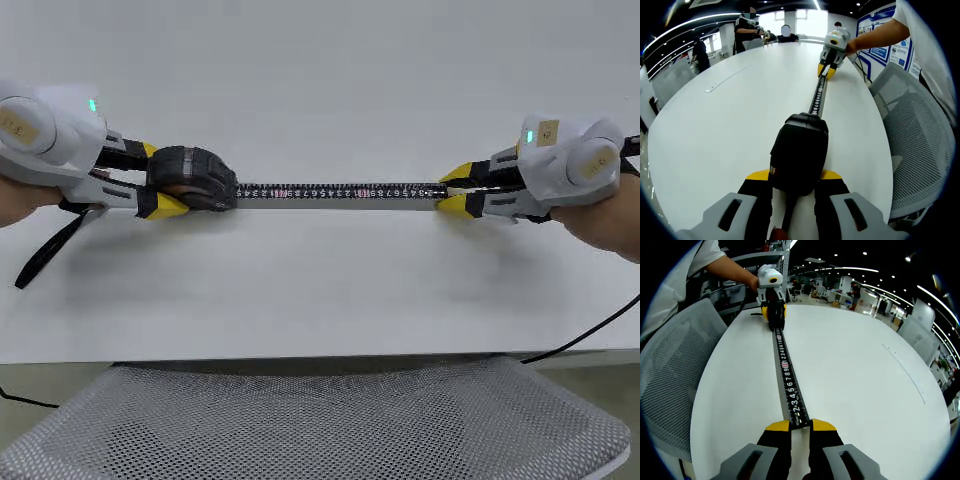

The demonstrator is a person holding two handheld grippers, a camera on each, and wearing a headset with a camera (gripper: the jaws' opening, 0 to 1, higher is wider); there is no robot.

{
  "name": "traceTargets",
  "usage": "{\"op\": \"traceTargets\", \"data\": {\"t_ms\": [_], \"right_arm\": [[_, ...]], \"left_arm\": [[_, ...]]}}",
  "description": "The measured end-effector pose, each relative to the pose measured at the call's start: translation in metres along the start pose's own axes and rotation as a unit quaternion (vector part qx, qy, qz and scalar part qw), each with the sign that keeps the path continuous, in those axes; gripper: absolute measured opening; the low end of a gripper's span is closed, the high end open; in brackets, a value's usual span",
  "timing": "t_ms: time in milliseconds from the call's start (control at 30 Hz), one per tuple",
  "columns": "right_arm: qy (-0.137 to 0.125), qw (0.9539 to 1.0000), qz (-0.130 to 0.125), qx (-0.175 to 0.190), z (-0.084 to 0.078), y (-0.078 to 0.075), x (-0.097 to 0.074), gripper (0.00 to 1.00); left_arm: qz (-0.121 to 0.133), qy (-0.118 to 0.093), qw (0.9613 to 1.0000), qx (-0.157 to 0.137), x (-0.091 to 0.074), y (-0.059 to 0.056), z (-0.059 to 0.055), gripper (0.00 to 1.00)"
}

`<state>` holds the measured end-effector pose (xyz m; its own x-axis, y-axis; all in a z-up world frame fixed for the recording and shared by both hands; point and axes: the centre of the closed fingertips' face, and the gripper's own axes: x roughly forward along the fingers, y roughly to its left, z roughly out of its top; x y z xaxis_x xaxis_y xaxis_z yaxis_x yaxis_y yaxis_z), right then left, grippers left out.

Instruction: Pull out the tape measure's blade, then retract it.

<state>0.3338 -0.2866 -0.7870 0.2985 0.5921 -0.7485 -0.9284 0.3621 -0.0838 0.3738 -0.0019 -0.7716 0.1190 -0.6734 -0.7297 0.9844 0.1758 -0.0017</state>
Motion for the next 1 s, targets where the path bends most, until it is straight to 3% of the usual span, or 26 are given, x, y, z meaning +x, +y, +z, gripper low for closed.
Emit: {"op": "traceTargets", "data": {"t_ms": [500,767,900,1000], "right_arm": [[0.016,0.9997,0.010,-0.018,-0.0001,0.0019,-0.0007,0.10],[0.015,0.9998,0.009,-0.001,0.0000,0.0042,-0.0010,0.12],[0.009,0.9997,0.010,0.019,0.0037,0.0052,0.0000,0.20],[0.008,0.9996,0.012,0.023,0.0063,0.0065,0.0020,0.21]], "left_arm": [[0.014,0.011,0.9998,-0.001,-0.0002,-0.0012,0.0013,0.28],[0.016,0.008,0.9998,0.000,-0.0008,-0.0009,0.0009,0.28],[0.020,0.010,0.9996,-0.016,-0.0007,0.0002,0.0001,0.29],[0.020,0.007,0.9995,-0.025,-0.0006,-0.0002,0.0012,0.36]]}}
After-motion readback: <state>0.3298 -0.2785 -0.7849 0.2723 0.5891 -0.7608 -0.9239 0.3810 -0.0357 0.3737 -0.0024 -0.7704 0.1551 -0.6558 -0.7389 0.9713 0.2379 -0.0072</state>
